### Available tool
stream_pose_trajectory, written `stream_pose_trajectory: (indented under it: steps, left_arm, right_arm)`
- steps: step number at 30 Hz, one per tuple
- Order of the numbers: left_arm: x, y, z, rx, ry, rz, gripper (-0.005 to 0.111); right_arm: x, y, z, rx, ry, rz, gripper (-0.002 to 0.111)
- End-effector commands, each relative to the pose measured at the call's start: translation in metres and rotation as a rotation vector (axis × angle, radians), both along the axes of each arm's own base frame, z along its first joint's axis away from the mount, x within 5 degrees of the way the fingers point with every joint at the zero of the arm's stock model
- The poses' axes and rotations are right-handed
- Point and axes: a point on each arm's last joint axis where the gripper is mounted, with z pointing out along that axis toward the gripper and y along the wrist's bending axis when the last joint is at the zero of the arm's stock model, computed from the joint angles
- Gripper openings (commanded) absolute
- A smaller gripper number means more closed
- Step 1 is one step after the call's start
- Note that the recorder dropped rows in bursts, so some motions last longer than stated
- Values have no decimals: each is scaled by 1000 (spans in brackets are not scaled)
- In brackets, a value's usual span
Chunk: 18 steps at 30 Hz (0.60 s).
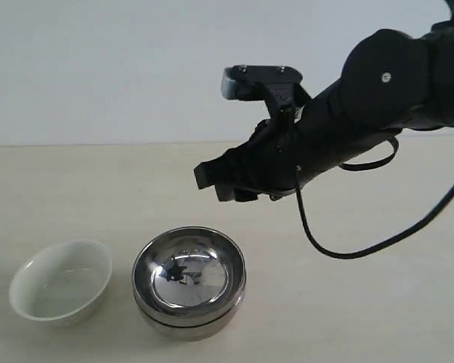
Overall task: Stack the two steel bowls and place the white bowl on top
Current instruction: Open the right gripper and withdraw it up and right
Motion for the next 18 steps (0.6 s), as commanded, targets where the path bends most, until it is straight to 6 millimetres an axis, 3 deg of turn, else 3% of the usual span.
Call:
stream_pose_trajectory:
  steps: [1,6,18]
  left_arm:
    - [0,0,0,-9,-10,-6,4]
    - [0,0,0,-9,-10,-6,4]
    - [0,0,0,-9,-10,-6,4]
  right_arm:
    - [-14,-15,16,46,-114,-28,20]
    - [-33,-31,22,71,-171,-39,0]
    - [-87,-83,19,228,-388,-165,0]
